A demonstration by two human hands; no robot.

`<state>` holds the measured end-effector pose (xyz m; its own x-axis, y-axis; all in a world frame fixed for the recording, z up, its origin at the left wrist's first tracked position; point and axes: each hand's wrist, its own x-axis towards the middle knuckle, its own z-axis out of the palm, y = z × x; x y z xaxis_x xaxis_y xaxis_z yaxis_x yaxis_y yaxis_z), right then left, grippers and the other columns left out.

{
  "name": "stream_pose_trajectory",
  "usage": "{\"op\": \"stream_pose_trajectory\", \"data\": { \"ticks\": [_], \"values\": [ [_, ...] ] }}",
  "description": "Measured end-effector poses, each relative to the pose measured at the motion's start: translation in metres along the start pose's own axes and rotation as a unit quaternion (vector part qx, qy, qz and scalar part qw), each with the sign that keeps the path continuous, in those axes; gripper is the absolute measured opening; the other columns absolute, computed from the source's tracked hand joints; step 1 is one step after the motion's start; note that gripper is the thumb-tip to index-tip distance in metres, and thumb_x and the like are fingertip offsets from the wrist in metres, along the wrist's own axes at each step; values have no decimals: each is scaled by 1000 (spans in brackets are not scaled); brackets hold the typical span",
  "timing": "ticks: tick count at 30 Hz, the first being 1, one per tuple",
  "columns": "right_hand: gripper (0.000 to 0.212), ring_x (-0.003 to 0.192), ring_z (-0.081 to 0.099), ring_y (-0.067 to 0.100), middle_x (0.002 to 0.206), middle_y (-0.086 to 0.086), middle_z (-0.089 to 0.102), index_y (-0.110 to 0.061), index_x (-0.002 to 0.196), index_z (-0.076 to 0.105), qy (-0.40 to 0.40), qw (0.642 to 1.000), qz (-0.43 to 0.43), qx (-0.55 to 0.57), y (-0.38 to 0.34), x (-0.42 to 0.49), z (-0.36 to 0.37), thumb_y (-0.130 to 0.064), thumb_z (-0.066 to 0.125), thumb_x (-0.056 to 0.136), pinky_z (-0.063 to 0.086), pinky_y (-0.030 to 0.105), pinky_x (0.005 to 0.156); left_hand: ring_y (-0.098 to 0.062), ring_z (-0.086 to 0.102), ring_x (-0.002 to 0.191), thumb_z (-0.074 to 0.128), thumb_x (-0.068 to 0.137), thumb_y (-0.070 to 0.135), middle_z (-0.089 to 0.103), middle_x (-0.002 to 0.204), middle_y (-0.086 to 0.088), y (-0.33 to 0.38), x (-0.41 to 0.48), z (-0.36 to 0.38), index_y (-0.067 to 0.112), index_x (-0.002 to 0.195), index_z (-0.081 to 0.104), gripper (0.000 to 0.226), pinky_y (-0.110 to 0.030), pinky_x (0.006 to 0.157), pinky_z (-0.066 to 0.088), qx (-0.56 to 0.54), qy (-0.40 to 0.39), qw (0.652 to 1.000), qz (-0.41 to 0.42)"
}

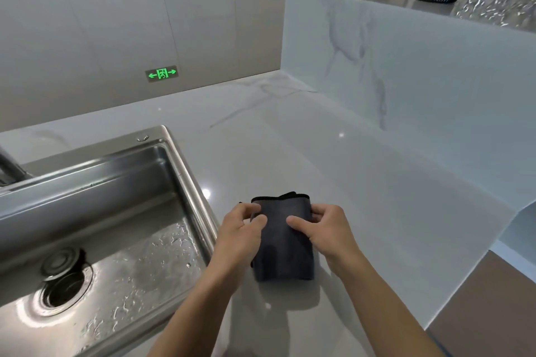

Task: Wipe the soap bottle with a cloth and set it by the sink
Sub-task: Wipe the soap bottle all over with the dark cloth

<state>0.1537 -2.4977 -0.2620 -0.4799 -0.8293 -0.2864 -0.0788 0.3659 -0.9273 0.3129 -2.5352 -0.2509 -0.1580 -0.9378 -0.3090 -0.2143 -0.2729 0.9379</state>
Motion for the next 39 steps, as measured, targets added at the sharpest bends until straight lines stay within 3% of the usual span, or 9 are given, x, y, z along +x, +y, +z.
{"op": "stream_pose_trajectory", "data": {
  "ticks": [4, 7, 11, 15, 18, 24, 28, 31, 39],
  "values": [
    [25, 93, 75, 25, 100, 6, 79, -11, 105, 73, 7, 999, -31, 8, 0, -4, 5, -14, 79, 81, 63, 48, 83, -5, 65, 93, 61, 96, 16, 65, 114, 9, -1, -6, -1, 24, 121, 64, 27, -20, 63, 55, 8, 4, 1000, 27],
    [29, 98, 72, 22, 109, 4, 74, -16, 113, 69, 8, 998, -50, 36, -6, -12, 4, -14, 77, 85, 64, 46, 83, -14, 69, 96, 65, 93, 10, 67, 112, 6, 2, -18, -4, 24, 115, 65, 26, -31, 72, 64, -13, 9, 999, 48],
    [23, 97, 72, 20, 103, 0, 74, -30, 97, 66, -10, 994, -92, 59, -18, -34, -2, -11, 74, 88, 64, 43, 81, -24, 68, 102, 67, 90, 3, 64, 118, -2, 10, -44, -11, 25, 111, 62, 31, -45, 80, 64, -31, 21, 997, 70],
    [22, 94, 74, 19, 102, 0, 76, -30, 100, 66, -41, 987, -133, 80, -31, -74, -5, -12, 73, 89, 66, 41, 76, -19, 69, 98, 70, 88, 6, 66, 111, -3, 15, -84, -25, 28, 118, 51, 41, -30, 66, 63, -37, 46, 995, 80],
    [23, 93, 75, 16, 101, -3, 77, -29, 105, 67, -70, 979, -165, 96, -39, -106, -4, -14, 73, 89, 66, 35, 73, -14, 67, 101, 72, 89, 13, 65, 114, 0, 15, -120, -41, 24, 128, 45, 49, -30, 76, 61, -54, 53, 994, 74],
    [23, 87, 77, 16, 98, -2, 79, -24, 108, 68, -154, 960, -188, 142, -50, -165, 19, -12, 72, 90, 64, 30, 66, -25, 73, 103, 66, 96, 21, 78, 108, -9, 5, -192, -87, 10, 116, 69, 23, -43, 93, 59, -86, 58, 992, 65],
    [25, 90, 77, 16, 101, 0, 79, -20, 115, 67, -211, 945, -194, 159, -53, -201, 50, -13, 71, 91, 64, 29, 68, -26, 74, 99, 69, 94, 21, 78, 104, -8, -6, -228, -125, 15, 116, 64, 23, -43, 81, 62, -78, 118, 986, 90],
    [22, 92, 76, 13, 101, -2, 79, -21, 113, 67, -245, 934, -197, 172, -54, -225, 78, -13, 70, 92, 63, 27, 68, -17, 76, 92, 71, 93, 20, 79, 102, -4, -15, -253, -155, 21, 116, 60, 26, -24, 65, 58, -79, 155, 979, 107],
    [23, 91, 74, 7, 100, -7, 78, -21, 114, 68, -296, 914, -220, 170, -60, -297, 178, -13, 70, 93, 59, 19, 64, -16, 74, 97, 73, 91, 16, 78, 105, -2, -44, -309, -259, 23, 115, 60, 29, -26, 73, 60, -71, 238, 957, 149]
  ]
}}
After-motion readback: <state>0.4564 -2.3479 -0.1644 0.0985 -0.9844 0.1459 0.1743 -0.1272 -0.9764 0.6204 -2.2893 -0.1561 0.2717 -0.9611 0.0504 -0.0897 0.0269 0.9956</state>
